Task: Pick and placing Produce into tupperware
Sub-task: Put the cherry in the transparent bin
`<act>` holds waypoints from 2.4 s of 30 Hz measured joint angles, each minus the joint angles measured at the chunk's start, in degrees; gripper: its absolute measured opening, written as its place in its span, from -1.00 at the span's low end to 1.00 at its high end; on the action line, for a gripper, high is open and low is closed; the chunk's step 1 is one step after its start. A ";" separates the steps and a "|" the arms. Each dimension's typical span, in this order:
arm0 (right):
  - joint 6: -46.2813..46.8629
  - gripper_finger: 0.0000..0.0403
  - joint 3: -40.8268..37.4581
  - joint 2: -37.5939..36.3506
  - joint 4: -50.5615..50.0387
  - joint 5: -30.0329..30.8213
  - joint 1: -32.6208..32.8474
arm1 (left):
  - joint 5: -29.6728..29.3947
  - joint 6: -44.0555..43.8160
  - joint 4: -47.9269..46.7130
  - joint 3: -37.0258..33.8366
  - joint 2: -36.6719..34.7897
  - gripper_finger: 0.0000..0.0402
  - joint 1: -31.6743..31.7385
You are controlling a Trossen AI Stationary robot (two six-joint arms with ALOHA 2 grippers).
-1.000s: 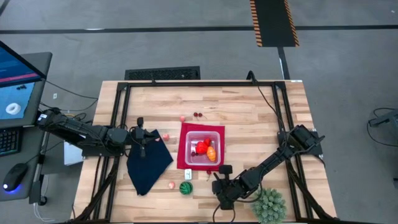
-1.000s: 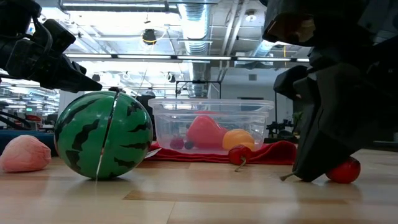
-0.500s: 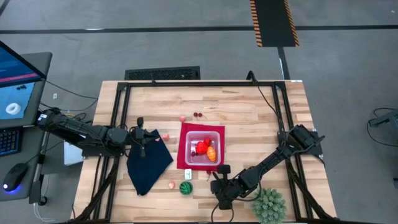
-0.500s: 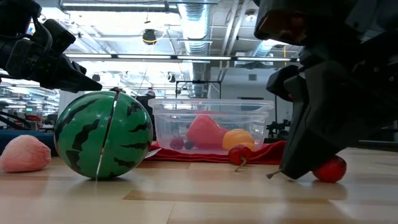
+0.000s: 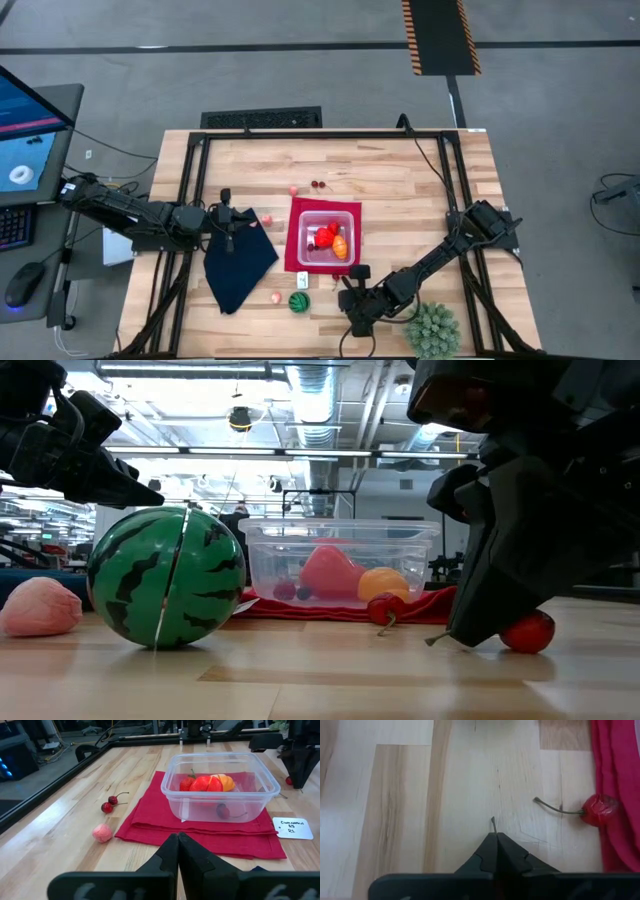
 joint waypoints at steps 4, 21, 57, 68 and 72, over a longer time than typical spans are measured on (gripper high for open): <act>0.34 -0.86 0.00 0.00 0.25 -0.02 0.00 | 0.01 0.00 0.00 -0.02 0.00 -1.00 0.00; -1.54 -0.95 0.02 -0.05 0.79 0.81 -0.23 | 0.00 0.02 0.00 -0.02 0.00 -1.00 0.00; -16.03 -0.90 24.06 -0.57 -25.02 8.31 -9.54 | 0.01 0.01 0.00 -0.02 0.00 -1.00 0.00; -16.76 -0.84 24.04 -0.57 -26.08 6.12 -15.68 | 0.02 0.00 0.00 0.00 0.00 -1.00 0.00; -16.53 -0.93 24.02 -0.57 -26.07 2.38 -19.02 | 0.00 0.00 0.00 -0.01 0.00 -1.00 0.00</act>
